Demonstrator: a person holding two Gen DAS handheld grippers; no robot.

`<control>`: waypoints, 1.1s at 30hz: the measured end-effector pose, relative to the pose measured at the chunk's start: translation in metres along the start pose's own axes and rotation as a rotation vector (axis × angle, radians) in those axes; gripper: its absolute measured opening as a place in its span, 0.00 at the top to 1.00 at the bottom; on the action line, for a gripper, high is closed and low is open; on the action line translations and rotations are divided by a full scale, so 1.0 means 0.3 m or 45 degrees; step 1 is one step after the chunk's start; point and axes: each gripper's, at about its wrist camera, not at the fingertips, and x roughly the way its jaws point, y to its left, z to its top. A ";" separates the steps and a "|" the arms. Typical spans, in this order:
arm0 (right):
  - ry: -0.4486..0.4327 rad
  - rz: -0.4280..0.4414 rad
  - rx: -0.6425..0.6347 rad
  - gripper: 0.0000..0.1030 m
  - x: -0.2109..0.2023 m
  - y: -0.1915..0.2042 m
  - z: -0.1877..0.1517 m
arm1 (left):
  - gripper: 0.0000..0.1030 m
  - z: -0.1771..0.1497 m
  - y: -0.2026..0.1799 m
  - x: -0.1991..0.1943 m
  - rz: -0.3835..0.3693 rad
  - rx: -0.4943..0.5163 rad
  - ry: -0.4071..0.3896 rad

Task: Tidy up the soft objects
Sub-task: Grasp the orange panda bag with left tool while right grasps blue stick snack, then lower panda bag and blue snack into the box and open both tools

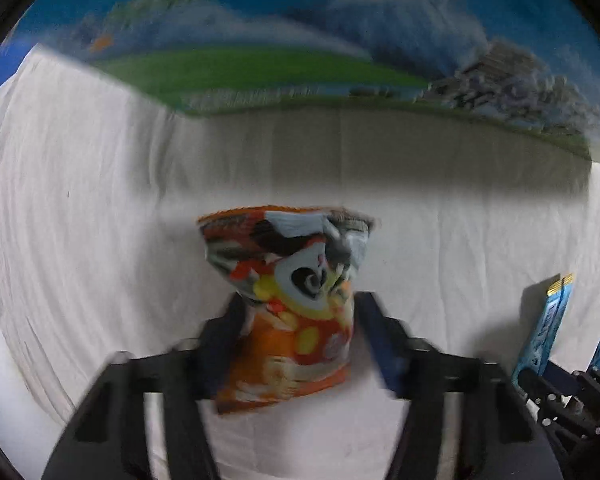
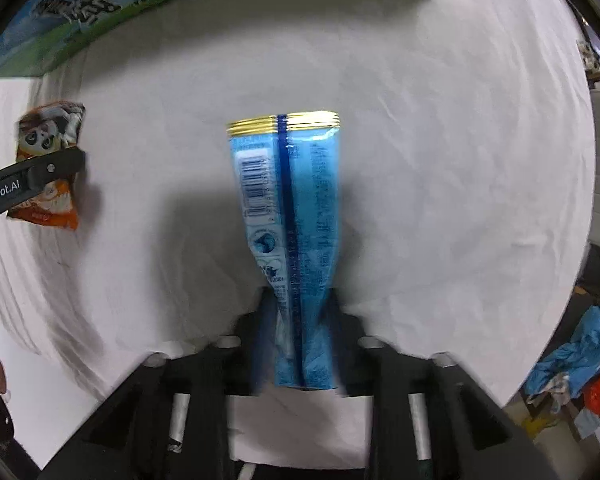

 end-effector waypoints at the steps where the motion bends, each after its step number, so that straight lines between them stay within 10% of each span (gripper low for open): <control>1: 0.003 0.000 -0.008 0.79 -0.003 -0.001 -0.005 | 0.53 -0.021 0.006 0.000 -0.023 -0.015 0.004; 10: 0.028 0.070 -0.001 0.78 -0.006 -0.042 0.000 | 0.55 -0.297 -0.023 0.004 -0.114 -0.095 0.057; 18: 0.062 0.005 0.025 0.56 0.035 -0.059 0.046 | 0.54 -0.337 -0.070 0.066 -0.094 -0.133 0.069; 24: 0.028 -0.056 -0.001 0.81 0.013 -0.015 0.069 | 0.55 -0.313 -0.132 0.025 -0.097 -0.131 0.086; 33: -0.045 0.050 -0.062 0.87 -0.136 -0.020 0.105 | 0.58 -0.368 -0.154 -0.200 -0.152 -0.089 -0.015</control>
